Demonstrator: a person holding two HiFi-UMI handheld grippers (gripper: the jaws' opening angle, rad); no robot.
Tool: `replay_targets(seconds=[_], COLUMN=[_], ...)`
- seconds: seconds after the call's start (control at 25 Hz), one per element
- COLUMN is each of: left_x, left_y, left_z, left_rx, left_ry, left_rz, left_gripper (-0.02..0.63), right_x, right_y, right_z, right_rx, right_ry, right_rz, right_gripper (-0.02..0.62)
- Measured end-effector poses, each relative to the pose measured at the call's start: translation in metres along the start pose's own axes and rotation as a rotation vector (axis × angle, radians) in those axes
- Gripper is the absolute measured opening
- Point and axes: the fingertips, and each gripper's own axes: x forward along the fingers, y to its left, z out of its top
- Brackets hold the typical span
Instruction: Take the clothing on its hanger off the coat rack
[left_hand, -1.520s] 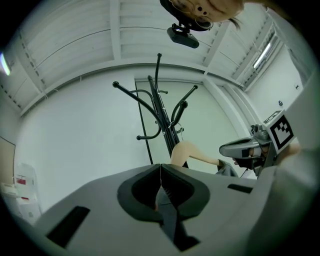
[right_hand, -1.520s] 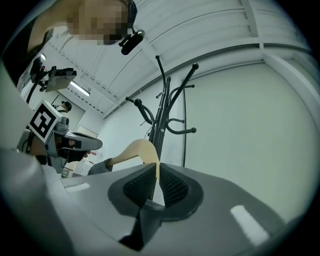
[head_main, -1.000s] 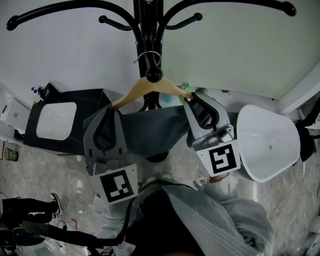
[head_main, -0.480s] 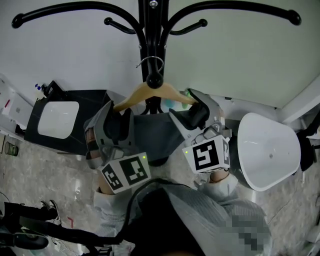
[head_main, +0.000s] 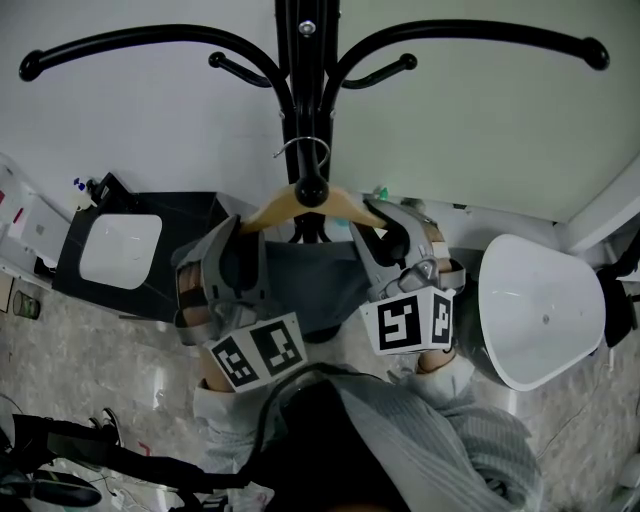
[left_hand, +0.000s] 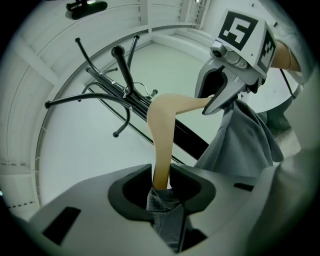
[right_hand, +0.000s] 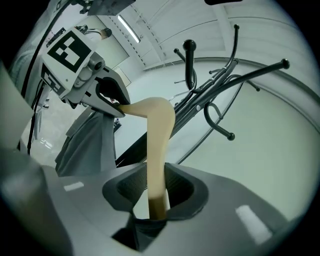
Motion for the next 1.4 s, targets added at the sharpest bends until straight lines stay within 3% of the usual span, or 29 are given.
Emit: replay_targets(seconds=[0.32, 0.76, 1.0, 1.4], left_x=[-0.007, -0.032, -0.028, -0.026], left_y=[0.003, 0.037, 0.008, -0.084], left_z=[0.002, 0.064, 0.112, 0.176], left_rx=[0.034, 0.044, 0.036, 0.003], left_ry=[0.000, -0.145, -0.276, -0.440], left_rz=[0.019, 0.098, 0.012, -0.198], left_gripper=[0.103, 0.103, 0.103, 0.103], right_x=[-0.005, -0.054, -0.100, -0.181], right_y=[0.002, -0.049, -0.076, -0.089], right_z=[0.004, 0.036, 0.006, -0.070], right_rx=[0.063, 0.005, 0.005, 0.016], right_ry=[-0.012, -0.072, 0.038, 0.274], right_rz=[-0.002, -0.183, -0.304, -0.448], right_gripper=[0.103, 0.103, 0.103, 0.103])
